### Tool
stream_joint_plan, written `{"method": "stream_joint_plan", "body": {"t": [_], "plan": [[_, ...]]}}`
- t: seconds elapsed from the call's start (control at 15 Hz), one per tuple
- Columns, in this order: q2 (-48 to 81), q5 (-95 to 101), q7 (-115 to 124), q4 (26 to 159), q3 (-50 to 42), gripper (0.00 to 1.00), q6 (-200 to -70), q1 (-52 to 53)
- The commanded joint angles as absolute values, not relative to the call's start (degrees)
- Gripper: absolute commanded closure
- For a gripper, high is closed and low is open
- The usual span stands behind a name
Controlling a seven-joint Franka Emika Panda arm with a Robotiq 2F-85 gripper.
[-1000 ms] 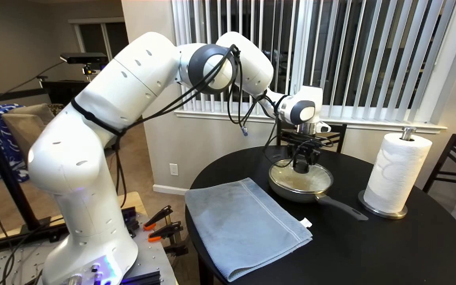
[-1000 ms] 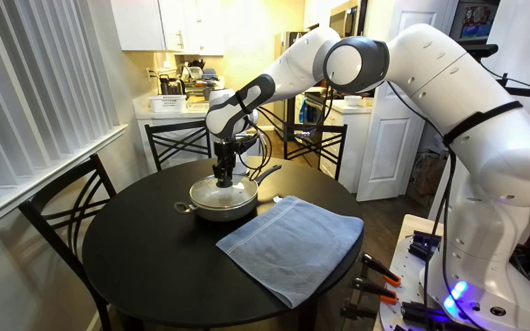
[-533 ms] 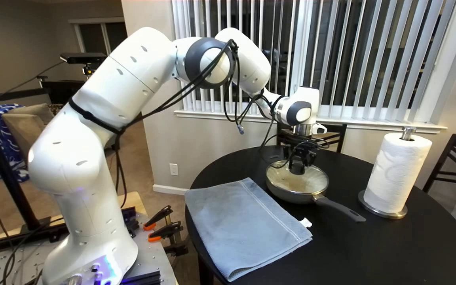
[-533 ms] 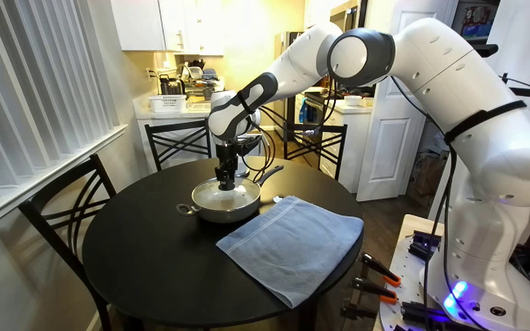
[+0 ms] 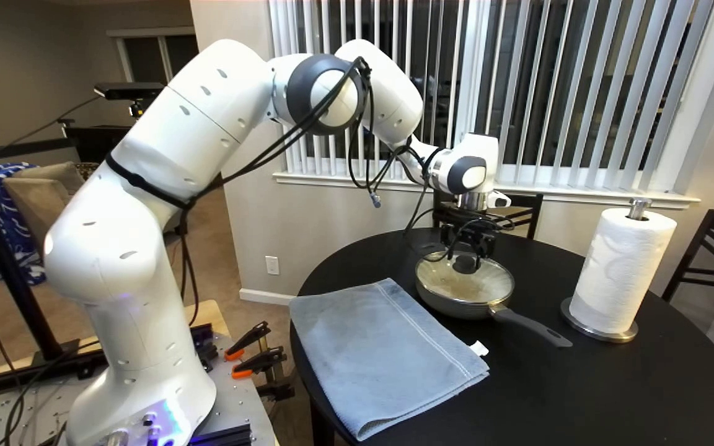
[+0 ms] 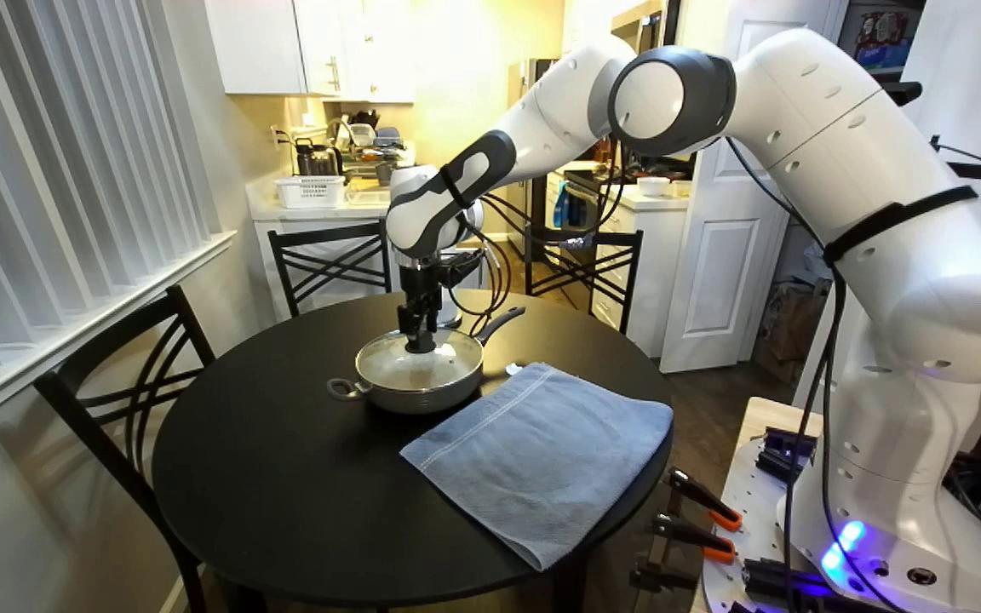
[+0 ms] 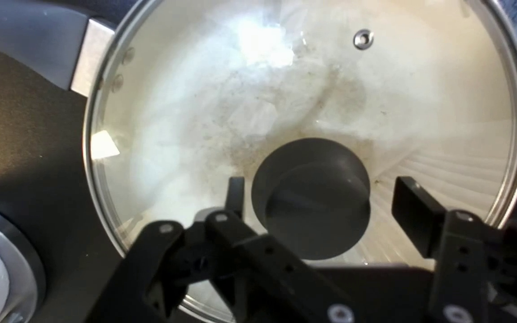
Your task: Pick up the lid, then put it on the pot
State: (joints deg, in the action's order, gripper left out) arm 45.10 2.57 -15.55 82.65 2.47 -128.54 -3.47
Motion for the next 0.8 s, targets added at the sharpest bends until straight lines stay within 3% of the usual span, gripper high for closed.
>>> {"method": "stream_joint_plan", "body": {"t": [0.0,0.73], "plan": [[41.3,3.1,-16.3,87.1,2.5,0.00,-129.6,-3.4],[43.1,2.7,-15.5,84.2,2.5,0.00,-128.4,-3.4]]}}
